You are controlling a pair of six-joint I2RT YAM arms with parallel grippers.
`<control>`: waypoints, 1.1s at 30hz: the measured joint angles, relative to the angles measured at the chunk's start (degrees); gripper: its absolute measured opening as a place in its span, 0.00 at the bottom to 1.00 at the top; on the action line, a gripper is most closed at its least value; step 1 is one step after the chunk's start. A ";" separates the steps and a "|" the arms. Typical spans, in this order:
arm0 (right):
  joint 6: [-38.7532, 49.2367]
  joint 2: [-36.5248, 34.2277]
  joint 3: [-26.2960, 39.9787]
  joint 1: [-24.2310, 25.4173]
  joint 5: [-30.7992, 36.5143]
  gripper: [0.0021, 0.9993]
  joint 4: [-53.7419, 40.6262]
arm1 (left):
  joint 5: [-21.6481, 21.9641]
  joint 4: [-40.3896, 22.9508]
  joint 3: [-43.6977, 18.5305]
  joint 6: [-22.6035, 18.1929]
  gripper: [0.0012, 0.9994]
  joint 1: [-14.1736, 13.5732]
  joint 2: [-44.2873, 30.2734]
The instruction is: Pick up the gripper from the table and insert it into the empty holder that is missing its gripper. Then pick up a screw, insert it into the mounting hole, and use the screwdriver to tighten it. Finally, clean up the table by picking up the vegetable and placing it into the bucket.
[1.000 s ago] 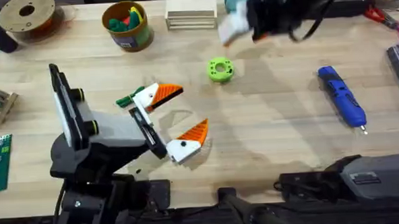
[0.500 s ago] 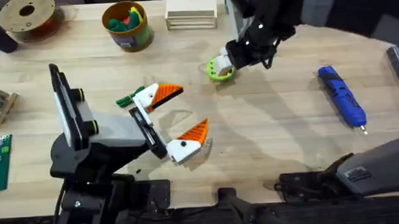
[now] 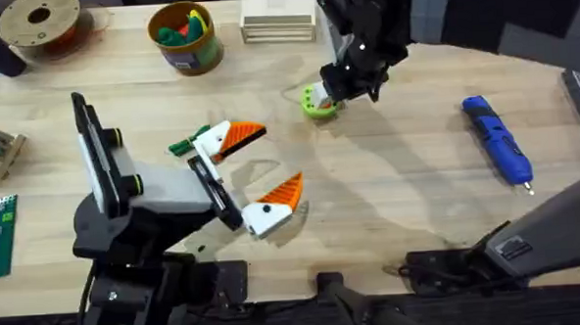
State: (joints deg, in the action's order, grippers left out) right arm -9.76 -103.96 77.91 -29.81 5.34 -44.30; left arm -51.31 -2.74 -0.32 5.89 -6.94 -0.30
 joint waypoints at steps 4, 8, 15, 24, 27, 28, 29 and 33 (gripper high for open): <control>0.01 -0.57 0.00 0.35 -0.02 0.48 0.99 | 0.00 -0.02 0.00 0.00 0.99 -0.02 0.00; -0.02 -2.13 0.00 1.08 -0.04 0.43 2.39 | 0.00 0.00 0.00 0.00 0.99 -0.02 0.00; -0.02 -2.36 -0.02 1.08 -0.04 0.36 2.74 | 0.00 0.00 0.00 0.00 0.99 -0.02 -0.01; -0.06 -2.40 -0.02 1.08 -0.04 0.33 2.72 | 0.00 0.00 0.00 0.00 0.99 -0.02 0.00; -0.06 -2.40 -0.02 1.08 -0.04 0.32 2.72 | 0.00 0.00 0.00 0.00 0.99 -0.02 0.00; -0.08 -2.40 -0.02 1.08 -0.04 0.32 2.72 | 0.00 0.00 0.00 0.00 0.99 -0.02 0.00; -0.06 -2.43 -0.02 1.08 -0.04 0.32 2.70 | 0.00 -0.01 0.00 0.00 0.99 -0.01 0.00; -0.06 -3.07 -0.02 1.06 -0.04 0.31 2.72 | 0.00 -0.01 0.00 0.00 0.99 -0.01 -0.01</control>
State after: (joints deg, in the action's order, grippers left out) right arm -9.82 -107.03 77.89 -28.74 5.30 -41.58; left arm -51.31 -2.75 -0.32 5.89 -6.95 -0.31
